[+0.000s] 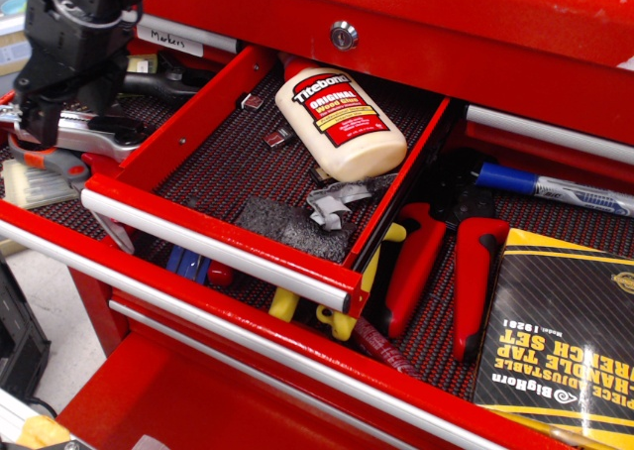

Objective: Pick up box cutter and put into drawer

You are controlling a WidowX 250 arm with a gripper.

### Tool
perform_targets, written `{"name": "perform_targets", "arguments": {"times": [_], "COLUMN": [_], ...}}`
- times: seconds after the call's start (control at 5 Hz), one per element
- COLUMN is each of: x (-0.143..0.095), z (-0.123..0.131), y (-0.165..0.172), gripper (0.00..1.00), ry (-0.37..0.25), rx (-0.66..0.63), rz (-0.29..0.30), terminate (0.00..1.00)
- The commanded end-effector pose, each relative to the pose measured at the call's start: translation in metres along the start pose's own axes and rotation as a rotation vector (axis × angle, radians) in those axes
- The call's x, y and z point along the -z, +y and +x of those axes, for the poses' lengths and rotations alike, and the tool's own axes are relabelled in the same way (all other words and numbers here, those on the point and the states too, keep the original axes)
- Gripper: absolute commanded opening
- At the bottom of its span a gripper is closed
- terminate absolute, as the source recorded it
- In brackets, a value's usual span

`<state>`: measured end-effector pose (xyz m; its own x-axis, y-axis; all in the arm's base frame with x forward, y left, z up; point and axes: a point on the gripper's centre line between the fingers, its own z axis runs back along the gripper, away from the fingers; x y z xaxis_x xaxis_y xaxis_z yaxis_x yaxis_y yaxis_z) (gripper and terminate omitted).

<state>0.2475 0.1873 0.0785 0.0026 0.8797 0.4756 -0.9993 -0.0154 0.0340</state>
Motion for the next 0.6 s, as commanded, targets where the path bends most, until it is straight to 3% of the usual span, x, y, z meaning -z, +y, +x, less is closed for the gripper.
{"name": "perform_targets", "arguments": {"times": [0.0,0.2,0.4], "x": [0.025,0.036,0.035], "z": [-0.003,-0.01,-0.021], "y": [0.006,-0.001,0.0], "gripper": [1.0,1.0,0.0], "ry": [-0.038,0.002,0.059], "rx": [0.027,0.021,0.05], "rz": [-0.053,-0.077,-0.054], "terminate": [0.0,0.0,0.0]}}
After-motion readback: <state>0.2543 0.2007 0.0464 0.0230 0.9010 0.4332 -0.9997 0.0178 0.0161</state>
